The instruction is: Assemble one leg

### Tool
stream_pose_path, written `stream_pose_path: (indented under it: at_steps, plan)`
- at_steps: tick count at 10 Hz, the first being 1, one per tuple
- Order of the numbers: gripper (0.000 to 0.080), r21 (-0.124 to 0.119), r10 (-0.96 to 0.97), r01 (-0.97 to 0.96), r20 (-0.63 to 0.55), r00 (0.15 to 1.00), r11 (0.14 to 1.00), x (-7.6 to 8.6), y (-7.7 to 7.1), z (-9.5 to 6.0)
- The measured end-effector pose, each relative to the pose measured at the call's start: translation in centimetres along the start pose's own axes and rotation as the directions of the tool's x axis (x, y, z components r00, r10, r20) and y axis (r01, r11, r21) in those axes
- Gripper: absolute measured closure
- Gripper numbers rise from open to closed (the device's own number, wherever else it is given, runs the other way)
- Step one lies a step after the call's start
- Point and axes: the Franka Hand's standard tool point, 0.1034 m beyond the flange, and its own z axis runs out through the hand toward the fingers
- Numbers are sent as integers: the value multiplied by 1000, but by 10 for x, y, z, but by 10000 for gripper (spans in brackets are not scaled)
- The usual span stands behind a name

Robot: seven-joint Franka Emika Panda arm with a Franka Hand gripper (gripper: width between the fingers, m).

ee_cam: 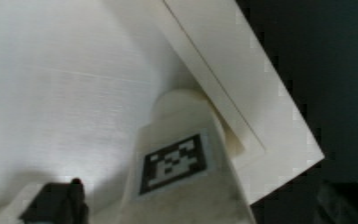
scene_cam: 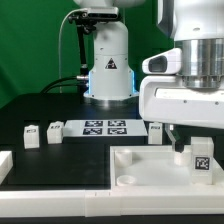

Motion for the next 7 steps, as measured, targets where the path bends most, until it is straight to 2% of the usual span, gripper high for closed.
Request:
stream_pose_path:
  at_steps: [1,2,3,4,7]
  plan:
    - [151,0,1,-1,0,1000,1000,0,0,0]
    - [245,0,1,-1,0,1000,1000,0,0,0]
    - [245,-1,2,-2,1,1000,1000,0,1,0]
    - [434,-6,-2,2,1,1000,1000,1,3,1]
    - [451,-9,3,-3,1,1000,1000,1,4,1]
